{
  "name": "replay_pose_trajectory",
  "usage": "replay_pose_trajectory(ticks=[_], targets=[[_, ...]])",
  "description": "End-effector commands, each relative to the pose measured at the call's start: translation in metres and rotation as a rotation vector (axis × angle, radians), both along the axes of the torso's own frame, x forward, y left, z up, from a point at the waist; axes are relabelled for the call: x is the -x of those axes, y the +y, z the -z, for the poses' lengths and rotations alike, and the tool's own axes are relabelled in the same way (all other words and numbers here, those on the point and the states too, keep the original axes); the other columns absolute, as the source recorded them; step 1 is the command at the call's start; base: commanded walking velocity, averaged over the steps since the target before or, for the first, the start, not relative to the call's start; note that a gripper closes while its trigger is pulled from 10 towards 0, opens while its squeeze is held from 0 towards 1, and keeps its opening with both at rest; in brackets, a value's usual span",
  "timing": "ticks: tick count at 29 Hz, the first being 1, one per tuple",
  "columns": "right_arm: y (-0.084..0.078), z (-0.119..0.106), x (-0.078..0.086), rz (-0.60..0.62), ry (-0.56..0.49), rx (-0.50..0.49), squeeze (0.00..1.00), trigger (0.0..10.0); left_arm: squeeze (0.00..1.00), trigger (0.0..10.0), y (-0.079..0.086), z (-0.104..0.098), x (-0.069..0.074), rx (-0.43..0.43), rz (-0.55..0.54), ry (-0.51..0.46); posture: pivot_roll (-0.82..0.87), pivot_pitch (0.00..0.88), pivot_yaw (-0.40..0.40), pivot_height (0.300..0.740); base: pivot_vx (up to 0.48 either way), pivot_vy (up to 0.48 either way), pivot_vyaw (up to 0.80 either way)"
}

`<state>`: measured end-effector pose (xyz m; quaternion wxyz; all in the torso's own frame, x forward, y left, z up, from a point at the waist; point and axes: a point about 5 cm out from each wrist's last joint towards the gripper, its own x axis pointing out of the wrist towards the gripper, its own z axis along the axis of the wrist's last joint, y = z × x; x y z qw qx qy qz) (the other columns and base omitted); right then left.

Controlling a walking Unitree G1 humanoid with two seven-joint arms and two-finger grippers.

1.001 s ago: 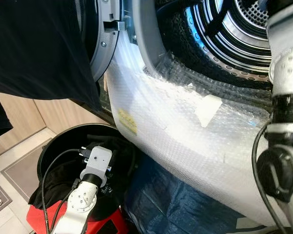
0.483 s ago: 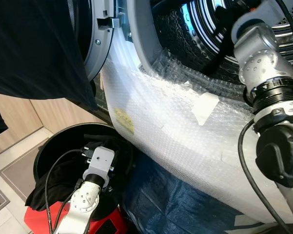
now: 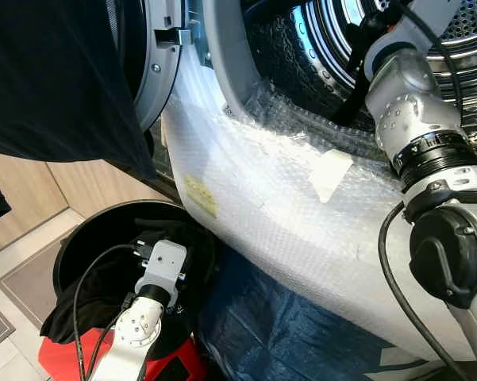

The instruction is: Clothes washing

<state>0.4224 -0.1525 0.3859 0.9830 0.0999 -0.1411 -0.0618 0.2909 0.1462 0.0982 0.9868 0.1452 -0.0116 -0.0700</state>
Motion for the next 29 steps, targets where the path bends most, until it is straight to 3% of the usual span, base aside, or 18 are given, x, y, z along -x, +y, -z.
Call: replay_pose_trajectory(ticks=[1,8,12,18,20,22,23,25,27,29], targets=[[-0.004,-0.005,0.001,0.014,-0.019,0.014,1.00,10.0,0.00,10.0,-0.004,0.005,0.004,-0.011,0.031,0.028,0.10,0.041,-0.070,0.740,0.000,0.000,0.00],[-0.006,-0.012,0.004,0.070,-0.059,0.138,1.00,10.0,0.00,10.0,-0.007,0.006,0.003,-0.005,0.040,0.038,0.09,0.012,-0.065,0.740,0.000,0.000,0.00],[-0.013,-0.012,0.004,0.080,-0.060,0.104,1.00,10.0,0.00,10.0,-0.007,0.006,0.002,-0.005,0.047,0.034,0.10,0.001,-0.068,0.740,0.000,0.000,0.00],[-0.030,-0.016,0.008,0.196,-0.091,0.089,1.00,10.0,0.00,10.0,-0.006,0.005,0.002,0.001,0.046,0.033,0.10,0.000,-0.064,0.740,0.000,0.000,0.00],[-0.034,-0.015,0.009,0.274,-0.080,0.211,1.00,10.0,0.00,10.0,-0.006,0.005,0.002,-0.001,0.052,0.035,0.10,0.000,-0.062,0.740,0.000,0.000,0.00],[-0.031,-0.012,0.007,0.251,-0.069,0.225,1.00,10.0,0.00,10.0,-0.007,0.005,0.002,-0.001,0.055,0.035,0.10,0.000,-0.060,0.740,0.000,0.000,0.00],[-0.023,-0.007,0.005,0.174,-0.051,0.201,1.00,10.0,0.00,10.0,-0.007,0.004,0.001,-0.004,0.062,0.032,0.10,0.000,-0.060,0.740,0.000,0.000,0.00],[-0.035,-0.015,0.010,0.298,-0.106,0.134,1.00,10.0,0.00,10.0,-0.006,0.002,0.001,-0.001,0.062,0.031,0.10,0.000,-0.056,0.740,0.000,0.000,0.00],[-0.043,-0.026,0.017,0.390,-0.183,0.138,1.00,10.0,0.00,10.0,-0.005,0.003,0.001,0.004,0.051,0.034,0.10,0.000,-0.051,0.740,0.000,0.000,0.00],[-0.038,-0.024,0.014,0.330,-0.168,0.187,1.00,10.0,0.00,10.0,-0.004,0.003,0.002,0.010,0.043,0.034,0.09,0.012,-0.048,0.740,0.000,0.000,0.00]])
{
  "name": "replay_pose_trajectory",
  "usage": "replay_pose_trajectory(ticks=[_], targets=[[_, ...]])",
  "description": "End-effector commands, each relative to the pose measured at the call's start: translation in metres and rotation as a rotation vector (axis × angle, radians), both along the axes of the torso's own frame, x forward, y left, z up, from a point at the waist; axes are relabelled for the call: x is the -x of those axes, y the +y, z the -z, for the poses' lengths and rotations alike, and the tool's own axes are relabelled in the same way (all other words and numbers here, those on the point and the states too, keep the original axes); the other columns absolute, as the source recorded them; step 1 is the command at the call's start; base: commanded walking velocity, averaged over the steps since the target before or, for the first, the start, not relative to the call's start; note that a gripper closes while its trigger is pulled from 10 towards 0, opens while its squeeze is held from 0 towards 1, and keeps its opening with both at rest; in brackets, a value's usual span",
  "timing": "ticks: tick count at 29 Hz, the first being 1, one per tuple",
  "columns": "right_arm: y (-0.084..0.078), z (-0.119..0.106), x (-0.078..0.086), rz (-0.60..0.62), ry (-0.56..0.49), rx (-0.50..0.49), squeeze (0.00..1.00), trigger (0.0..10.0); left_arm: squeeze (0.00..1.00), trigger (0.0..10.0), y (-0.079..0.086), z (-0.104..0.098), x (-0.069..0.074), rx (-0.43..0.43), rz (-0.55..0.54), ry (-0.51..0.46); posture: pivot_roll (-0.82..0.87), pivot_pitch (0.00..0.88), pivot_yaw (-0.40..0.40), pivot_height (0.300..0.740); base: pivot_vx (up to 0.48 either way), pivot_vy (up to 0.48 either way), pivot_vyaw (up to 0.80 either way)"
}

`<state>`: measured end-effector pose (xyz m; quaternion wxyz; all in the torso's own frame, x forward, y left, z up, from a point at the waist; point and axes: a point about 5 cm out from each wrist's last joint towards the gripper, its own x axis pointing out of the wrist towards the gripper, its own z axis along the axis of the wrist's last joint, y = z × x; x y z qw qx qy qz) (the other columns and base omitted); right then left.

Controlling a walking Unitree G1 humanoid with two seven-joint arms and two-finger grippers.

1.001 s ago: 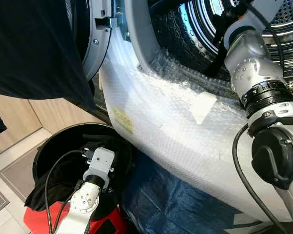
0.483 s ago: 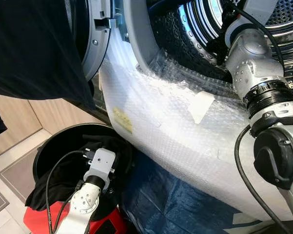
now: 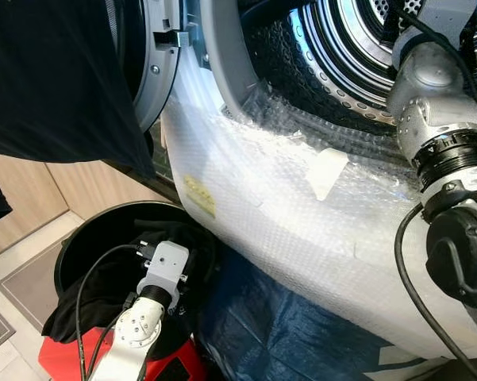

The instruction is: Clothes washing

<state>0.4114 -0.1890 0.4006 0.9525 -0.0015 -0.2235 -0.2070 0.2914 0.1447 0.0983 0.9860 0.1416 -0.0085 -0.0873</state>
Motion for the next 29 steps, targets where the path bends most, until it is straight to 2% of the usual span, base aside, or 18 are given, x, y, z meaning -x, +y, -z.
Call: replay_pose_trajectory(ticks=[1,4,5,6,9,10,12,13,14,15,17,20,23,25,26,27,28,29], targets=[[0.002,-0.006,0.001,-0.036,-0.013,0.049,1.00,10.0,0.00,10.0,-0.002,0.003,0.003,0.004,0.010,0.023,0.09,0.012,-0.048,0.740,0.000,0.000,0.00],[0.006,-0.003,0.000,-0.052,-0.006,0.095,1.00,10.0,0.00,10.0,-0.002,0.003,0.003,0.004,0.013,0.027,0.09,0.013,-0.048,0.740,0.000,0.000,0.00],[0.005,-0.005,0.001,-0.057,-0.038,0.061,1.00,10.0,0.00,10.0,-0.002,0.004,0.003,0.003,0.016,0.028,0.09,0.016,-0.047,0.740,0.000,0.000,0.00],[0.004,-0.006,0.002,-0.078,-0.068,0.012,1.00,10.0,0.00,10.0,-0.003,0.004,0.004,0.002,0.019,0.029,0.09,0.016,-0.047,0.740,0.000,0.000,0.00],[0.011,-0.004,0.000,-0.275,-0.122,-0.246,1.00,10.0,0.00,10.0,-0.003,0.002,0.002,0.006,0.016,0.024,0.09,0.016,-0.048,0.740,0.000,0.000,0.00],[0.011,-0.002,-0.001,-0.290,-0.110,-0.260,1.00,10.0,0.00,10.0,-0.003,0.002,0.002,0.008,0.013,0.023,0.09,0.016,-0.048,0.740,0.000,0.000,0.00],[0.007,-0.006,0.004,-0.085,-0.108,0.068,1.00,10.0,0.00,10.0,-0.003,0.001,0.001,0.010,0.012,0.021,0.09,0.015,-0.049,0.740,0.000,0.000,0.00],[0.010,-0.016,0.010,0.001,-0.177,0.237,1.00,10.0,0.00,10.0,-0.004,0.001,0.001,0.010,0.014,0.019,0.09,0.017,-0.052,0.740,0.000,0.000,0.00],[0.010,-0.016,0.010,0.001,-0.177,0.237,1.00,10.0,0.00,10.0,-0.004,0.001,0.001,0.010,0.014,0.019,0.09,0.017,-0.052,0.740,0.000,0.000,0.00],[0.010,-0.029,0.018,0.049,-0.266,0.288,1.00,10.0,0.00,10.0,-0.004,0.001,0.001,0.009,0.016,0.018,0.09,0.020,-0.054,0.740,0.000,0.000,0.00],[0.010,-0.035,0.022,0.051,-0.308,0.290,1.00,10.0,0.00,10.0,-0.004,0.000,0.001,0.010,0.011,0.016,0.10,0.021,-0.057,0.740,0.000,0.000,0.00],[0.011,-0.019,0.011,-0.045,-0.187,0.192,1.00,10.0,0.00,10.0,-0.003,0.000,0.001,0.017,0.000,0.016,0.09,0.020,-0.058,0.740,0.000,0.000,0.00],[0.012,-0.016,0.010,-0.052,-0.176,0.191,1.00,10.0,0.00,10.0,-0.003,0.000,0.001,0.017,0.000,0.016,0.09,0.020,-0.058,0.740,0.000,0.000,0.00],[0.015,0.001,0.003,-0.122,-0.118,0.094,1.00,10.0,0.00,10.0,-0.004,0.000,0.001,0.013,0.005,0.018,0.10,0.027,-0.060,0.740,0.000,0.000,0.00],[0.018,0.008,0.000,-0.181,-0.083,0.032,0.63,10.0,0.00,10.0,-0.004,0.000,0.002,0.014,0.001,0.017,0.10,0.030,-0.063,0.740,0.000,0.000,0.00],[0.024,0.015,-0.003,-0.242,-0.043,-0.001,0.63,10.0,0.00,10.0,-0.003,0.000,0.002,0.014,-0.003,0.016,0.10,0.030,-0.063,0.740,0.000,0.000,0.00],[0.030,0.019,-0.005,-0.293,-0.005,-0.003,0.00,10.0,0.00,10.0,-0.003,-0.001,0.002,0.015,-0.005,0.015,0.10,0.031,-0.062,0.740,0.000,0.000,0.00],[0.034,0.022,-0.006,-0.320,0.019,0.002,0.00,10.0,0.00,10.0,-0.003,-0.001,0.002,0.015,-0.005,0.014,0.10,0.031,-0.062,0.740,0.000,0.000,0.00]])
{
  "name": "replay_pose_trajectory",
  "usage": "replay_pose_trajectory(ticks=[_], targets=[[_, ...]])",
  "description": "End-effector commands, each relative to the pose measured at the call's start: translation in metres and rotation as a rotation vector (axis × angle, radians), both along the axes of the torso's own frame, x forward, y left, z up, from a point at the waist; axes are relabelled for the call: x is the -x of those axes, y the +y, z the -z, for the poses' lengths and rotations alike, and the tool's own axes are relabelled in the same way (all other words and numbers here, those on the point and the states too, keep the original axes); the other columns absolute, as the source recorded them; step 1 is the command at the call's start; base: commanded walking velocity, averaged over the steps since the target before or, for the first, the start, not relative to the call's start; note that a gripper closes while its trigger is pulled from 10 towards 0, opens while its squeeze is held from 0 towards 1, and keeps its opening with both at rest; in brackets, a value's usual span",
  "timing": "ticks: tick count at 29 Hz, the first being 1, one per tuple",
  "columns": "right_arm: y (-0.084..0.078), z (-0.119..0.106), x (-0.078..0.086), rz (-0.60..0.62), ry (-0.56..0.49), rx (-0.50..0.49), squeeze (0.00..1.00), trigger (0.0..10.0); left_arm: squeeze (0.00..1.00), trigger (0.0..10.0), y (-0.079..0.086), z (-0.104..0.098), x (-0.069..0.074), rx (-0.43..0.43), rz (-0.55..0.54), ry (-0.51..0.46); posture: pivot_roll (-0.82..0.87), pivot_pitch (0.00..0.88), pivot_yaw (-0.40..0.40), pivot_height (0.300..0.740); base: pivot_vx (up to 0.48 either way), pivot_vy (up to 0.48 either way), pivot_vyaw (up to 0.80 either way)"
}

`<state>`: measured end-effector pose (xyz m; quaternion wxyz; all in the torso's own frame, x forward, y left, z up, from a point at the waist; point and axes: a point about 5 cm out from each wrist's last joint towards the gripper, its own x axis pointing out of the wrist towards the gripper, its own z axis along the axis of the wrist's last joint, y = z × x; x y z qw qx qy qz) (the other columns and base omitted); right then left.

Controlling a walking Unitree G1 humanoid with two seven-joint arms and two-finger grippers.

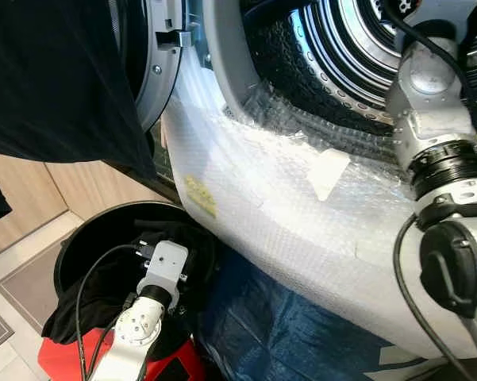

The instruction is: Clothes washing

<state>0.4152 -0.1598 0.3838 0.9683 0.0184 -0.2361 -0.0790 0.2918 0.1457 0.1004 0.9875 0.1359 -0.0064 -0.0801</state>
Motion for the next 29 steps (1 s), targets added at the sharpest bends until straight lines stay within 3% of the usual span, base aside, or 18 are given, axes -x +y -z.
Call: replay_pose_trajectory(ticks=[1,9,11,12,15,16,22,23,29], targets=[[0.008,0.007,-0.002,-0.081,0.072,-0.013,0.00,10.0,0.00,10.0,-0.004,0.000,0.002,0.004,0.011,0.011,0.10,0.031,-0.062,0.740,0.000,0.000,0.00],[0.006,0.010,-0.002,-0.081,0.111,-0.018,0.00,10.0,0.00,10.0,-0.005,0.000,0.002,0.002,0.021,0.013,0.09,0.034,-0.061,0.740,0.000,0.000,0.00],[-0.004,0.035,0.000,-0.107,0.192,0.038,0.00,10.0,0.00,10.0,-0.002,-0.003,0.000,0.001,-0.003,-0.002,0.09,0.037,-0.075,0.740,0.000,0.000,0.00],[-0.004,0.035,0.000,-0.107,0.192,0.038,0.00,10.0,0.00,10.0,-0.002,-0.003,0.000,0.001,-0.003,-0.002,0.09,0.037,-0.075,0.740,0.000,0.000,0.00],[-0.013,0.053,0.002,-0.092,0.253,0.019,0.00,10.0,0.00,10.0,-0.002,-0.005,0.000,0.004,-0.010,-0.004,0.09,0.034,-0.075,0.740,0.000,0.000,0.00],[-0.024,0.056,0.011,-0.076,0.268,-0.018,0.00,10.0,0.00,10.0,-0.002,-0.005,0.000,0.003,-0.007,-0.001,0.09,0.039,-0.075,0.740,0.000,0.000,0.00],[-0.032,0.049,0.021,-0.061,0.253,-0.039,0.00,10.0,0.00,10.0,-0.002,-0.004,0.000,0.004,-0.005,0.002,0.08,0.046,-0.074,0.740,0.000,0.000,0.00],[-0.037,0.037,0.037,-0.046,0.215,-0.074,0.00,10.0,0.00,10.0,-0.002,-0.003,0.000,0.006,0.001,0.009,0.06,0.048,-0.066,0.740,0.000,0.000,0.00],[-0.032,0.023,0.055,-0.074,0.185,-0.105,0.00,10.0,0.00,10.0,-0.007,-0.002,-0.001,0.008,0.018,0.017,0.05,0.051,-0.070,0.740,0.000,0.000,0.00]])
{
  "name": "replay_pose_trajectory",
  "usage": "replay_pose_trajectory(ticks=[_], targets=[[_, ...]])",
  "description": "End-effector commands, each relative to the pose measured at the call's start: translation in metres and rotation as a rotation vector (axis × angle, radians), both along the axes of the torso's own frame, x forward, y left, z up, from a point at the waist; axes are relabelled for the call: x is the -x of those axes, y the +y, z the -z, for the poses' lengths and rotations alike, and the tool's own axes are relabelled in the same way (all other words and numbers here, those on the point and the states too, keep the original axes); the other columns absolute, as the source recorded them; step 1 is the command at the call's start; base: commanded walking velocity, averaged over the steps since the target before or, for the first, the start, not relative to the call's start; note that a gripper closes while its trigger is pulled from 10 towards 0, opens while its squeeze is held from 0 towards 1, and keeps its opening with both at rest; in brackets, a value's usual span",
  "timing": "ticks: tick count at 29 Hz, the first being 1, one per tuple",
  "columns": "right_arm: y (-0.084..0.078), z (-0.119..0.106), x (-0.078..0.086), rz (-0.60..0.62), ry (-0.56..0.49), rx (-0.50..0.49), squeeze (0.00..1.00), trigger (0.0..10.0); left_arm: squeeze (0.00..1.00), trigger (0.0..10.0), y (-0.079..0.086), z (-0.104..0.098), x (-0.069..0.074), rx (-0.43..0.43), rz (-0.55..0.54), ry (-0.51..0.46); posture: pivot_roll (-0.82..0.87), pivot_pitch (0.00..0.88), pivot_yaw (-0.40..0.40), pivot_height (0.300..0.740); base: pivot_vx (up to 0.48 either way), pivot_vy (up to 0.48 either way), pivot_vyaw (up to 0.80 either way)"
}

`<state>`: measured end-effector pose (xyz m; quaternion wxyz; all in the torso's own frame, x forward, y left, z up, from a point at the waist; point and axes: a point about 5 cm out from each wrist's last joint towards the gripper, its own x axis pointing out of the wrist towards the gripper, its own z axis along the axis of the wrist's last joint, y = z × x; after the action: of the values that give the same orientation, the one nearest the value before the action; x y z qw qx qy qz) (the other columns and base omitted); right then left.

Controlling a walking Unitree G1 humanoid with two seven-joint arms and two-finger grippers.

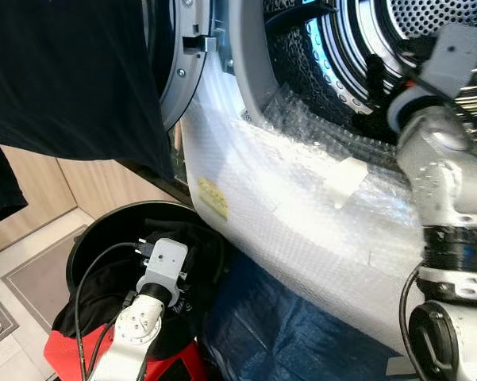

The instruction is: Clothes washing

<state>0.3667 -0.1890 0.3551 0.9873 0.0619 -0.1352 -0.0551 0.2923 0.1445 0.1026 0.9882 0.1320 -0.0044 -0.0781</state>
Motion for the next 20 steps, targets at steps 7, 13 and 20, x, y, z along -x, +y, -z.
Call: replay_pose_trajectory(ticks=[7,13,20], targets=[[0.006,-0.007,0.018,-0.069,0.033,-0.023,0.00,10.0,0.00,10.0,-0.008,-0.002,-0.002,0.008,0.027,0.007,0.04,0.080,-0.086,0.740,0.000,0.000,0.00],[0.015,-0.001,0.042,-0.113,0.062,0.006,0.00,10.0,0.00,10.0,-0.010,0.003,0.001,0.018,0.033,0.027,0.01,0.099,-0.090,0.740,0.000,0.000,0.00],[0.008,0.037,0.054,-0.049,0.221,0.125,0.00,10.0,0.00,10.0,-0.011,0.001,0.000,0.019,0.037,0.028,0.00,0.114,-0.090,0.740,0.000,0.000,0.00]])
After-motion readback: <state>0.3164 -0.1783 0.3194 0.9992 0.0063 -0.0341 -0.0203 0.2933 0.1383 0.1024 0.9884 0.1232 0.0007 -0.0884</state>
